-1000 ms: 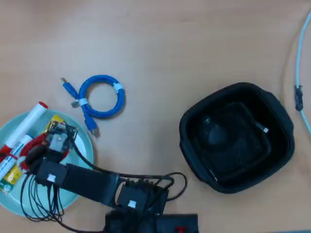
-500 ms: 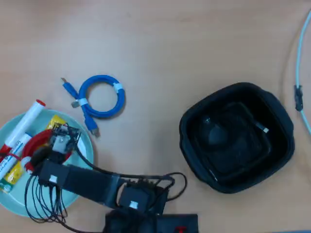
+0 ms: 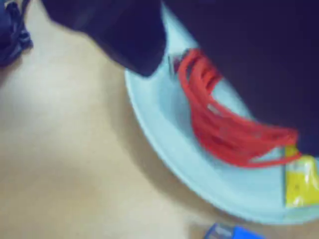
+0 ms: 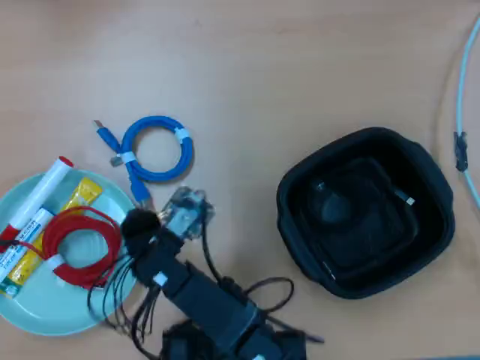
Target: Put a black charging cable in a black bowl and put a red charging cable in a green bowl
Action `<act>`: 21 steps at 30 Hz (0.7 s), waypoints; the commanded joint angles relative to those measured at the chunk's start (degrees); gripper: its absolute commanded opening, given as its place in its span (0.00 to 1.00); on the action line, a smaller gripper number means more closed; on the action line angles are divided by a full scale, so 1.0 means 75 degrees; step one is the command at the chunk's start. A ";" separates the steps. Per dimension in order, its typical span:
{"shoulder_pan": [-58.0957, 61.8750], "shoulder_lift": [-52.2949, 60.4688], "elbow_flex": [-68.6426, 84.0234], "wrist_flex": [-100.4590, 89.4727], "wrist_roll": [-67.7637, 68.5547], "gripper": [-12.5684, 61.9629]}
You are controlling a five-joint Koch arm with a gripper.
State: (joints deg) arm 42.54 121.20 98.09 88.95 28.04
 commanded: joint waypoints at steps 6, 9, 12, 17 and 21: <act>0.3668 0.0176 0.0832 -0.1992 -0.4570 0.65; 0.4887 0.0281 0.1793 -0.2707 -0.5098 0.65; 0.5754 0.1312 0.2977 -0.3645 -0.5086 0.65; 0.6422 0.2004 0.3949 -0.4605 -0.5004 0.64; 0.6480 0.1992 0.4863 -0.5578 -0.4992 0.65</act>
State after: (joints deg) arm 90.97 130.69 135.35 54.49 -9.40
